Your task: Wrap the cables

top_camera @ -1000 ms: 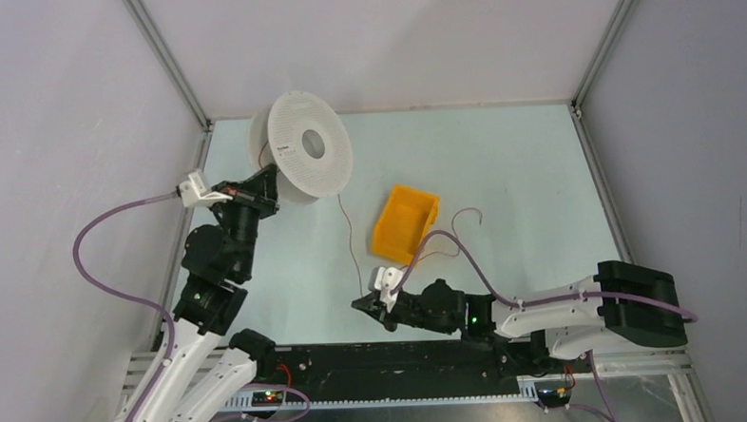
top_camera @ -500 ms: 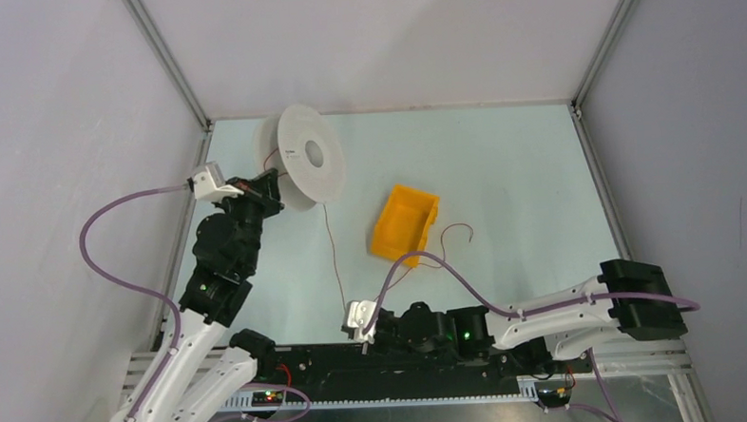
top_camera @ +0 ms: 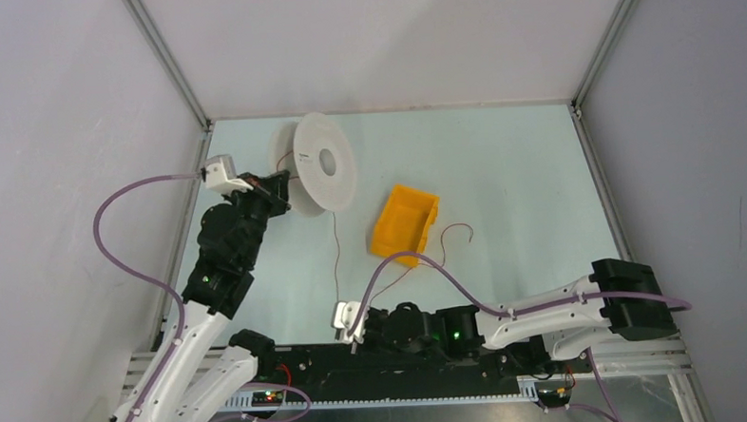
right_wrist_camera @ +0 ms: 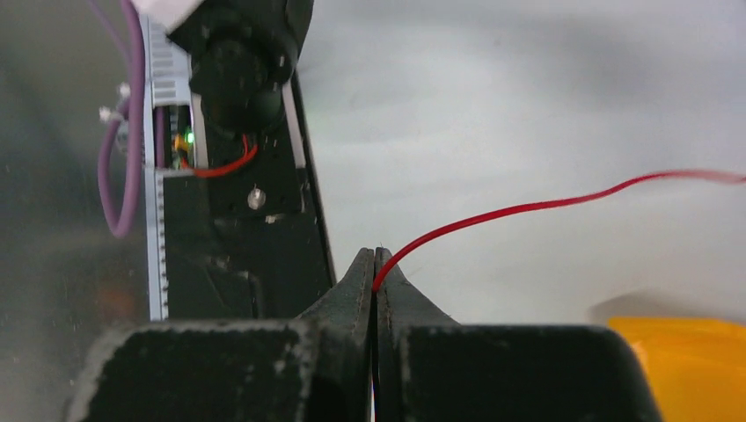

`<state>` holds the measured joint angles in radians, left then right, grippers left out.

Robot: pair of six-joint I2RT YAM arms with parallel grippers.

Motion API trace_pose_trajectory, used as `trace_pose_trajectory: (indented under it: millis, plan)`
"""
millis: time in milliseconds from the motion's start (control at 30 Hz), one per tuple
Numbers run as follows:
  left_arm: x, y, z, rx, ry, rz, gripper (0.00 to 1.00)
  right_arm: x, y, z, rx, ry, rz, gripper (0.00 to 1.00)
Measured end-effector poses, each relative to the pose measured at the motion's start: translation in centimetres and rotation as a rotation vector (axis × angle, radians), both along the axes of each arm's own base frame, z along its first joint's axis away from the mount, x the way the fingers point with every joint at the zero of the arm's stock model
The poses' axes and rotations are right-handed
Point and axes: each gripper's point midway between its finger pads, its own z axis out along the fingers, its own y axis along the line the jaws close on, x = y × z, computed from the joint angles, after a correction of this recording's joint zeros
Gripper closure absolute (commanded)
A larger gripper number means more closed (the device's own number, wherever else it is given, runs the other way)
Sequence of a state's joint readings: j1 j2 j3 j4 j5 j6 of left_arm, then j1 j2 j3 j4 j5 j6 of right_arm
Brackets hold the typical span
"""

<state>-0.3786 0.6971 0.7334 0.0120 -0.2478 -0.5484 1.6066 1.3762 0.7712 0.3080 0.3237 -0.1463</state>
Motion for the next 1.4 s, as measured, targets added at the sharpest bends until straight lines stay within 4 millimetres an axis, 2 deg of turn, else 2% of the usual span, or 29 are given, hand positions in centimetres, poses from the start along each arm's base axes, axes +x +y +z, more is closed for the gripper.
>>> trace_pose_trajectory:
  millis: [133, 200, 367, 533, 767, 900, 1067, 1233, 1300, 1400]
  plan:
    - [-0.5, -1.3, -1.7, 0.127, 0.047, -0.063, 1.0, 1.0, 0.7, 4.1, 0.045, -0.032, -0.009, 1.0]
    - [-1.2, -2.0, -2.2, 0.197, 0.069, -0.101, 1.0, 2.0, 0.7, 7.0, 0.086, -0.038, -0.009, 1.0]
    - [-3.6, -3.3, -3.0, 0.341, 0.08, -0.218, 1.0, 5.5, -1.0, 12.9, 0.217, -0.033, -0.043, 1.0]
    - [-6.0, -3.4, -4.7, 0.454, 0.112, -0.313, 1.0, 8.5, -3.2, 15.9, 0.291, -0.036, -0.08, 1.0]
    - [-8.1, -4.4, -6.2, 0.576, 0.178, -0.459, 1.0, 10.2, -4.3, 15.9, 0.289, -0.006, -0.082, 1.0]
    - [-9.6, -5.2, -7.3, 0.633, 0.207, -0.567, 1.0, 11.1, -5.1, 16.5, 0.307, -0.005, -0.08, 1.0]
    - [-11.5, -5.8, -8.5, 0.672, 0.23, -0.69, 1.0, 13.7, -7.0, 16.6, 0.302, 0.003, -0.142, 0.98]
    - [-13.1, -6.3, -7.4, 0.643, 0.204, -0.757, 1.0, 16.0, -8.8, 14.6, 0.235, 0.037, -0.209, 0.93]
    - [-13.4, -6.5, -6.6, 0.625, 0.191, -0.772, 1.0, 16.4, -9.7, 13.9, 0.219, 0.059, -0.233, 0.89]
    - [-13.9, -6.9, -5.4, 0.59, 0.178, -0.789, 1.0, 16.7, -11.1, 13.1, 0.208, 0.1, -0.264, 0.88]
